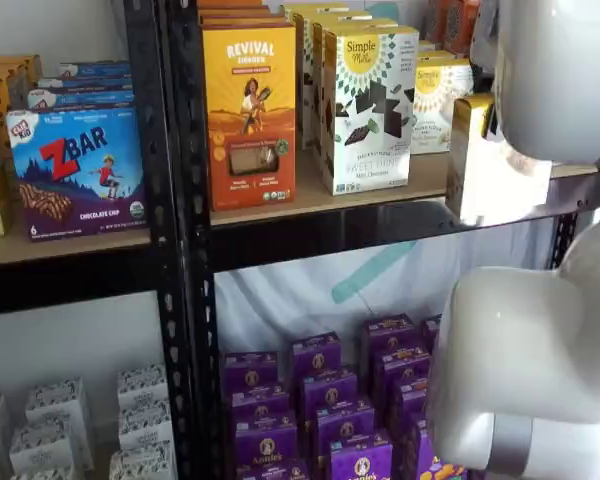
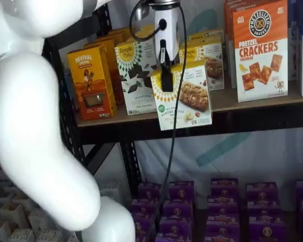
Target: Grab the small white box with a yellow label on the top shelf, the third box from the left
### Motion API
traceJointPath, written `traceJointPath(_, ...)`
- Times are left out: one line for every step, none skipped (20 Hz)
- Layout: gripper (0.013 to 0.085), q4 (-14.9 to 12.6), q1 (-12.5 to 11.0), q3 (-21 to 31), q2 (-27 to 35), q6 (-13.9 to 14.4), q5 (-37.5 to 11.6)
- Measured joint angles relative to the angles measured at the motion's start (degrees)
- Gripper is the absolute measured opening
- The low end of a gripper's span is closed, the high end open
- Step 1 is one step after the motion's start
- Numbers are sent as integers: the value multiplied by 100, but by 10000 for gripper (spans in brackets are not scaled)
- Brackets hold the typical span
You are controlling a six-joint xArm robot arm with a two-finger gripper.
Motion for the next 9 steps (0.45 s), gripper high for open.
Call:
traceJointPath(330, -18, -5, 83, -82, -8, 16)
traceJointPath(330, -32, -9, 155, -153, -14, 25)
traceJointPath(330, -42, -12, 221, -220, -20, 37)
traceJointPath(330, -45, -16, 275, -274, -24, 46)
traceJointPath(330, -45, -20, 326, -324, -27, 56)
traceJointPath(330, -45, -23, 365, -362, -29, 66)
traceJointPath(330, -43, -26, 416, -411, -31, 79)
traceJointPath(330, -43, -26, 451, -445, -32, 93)
traceJointPath(330, -42, -27, 473, -466, -33, 109)
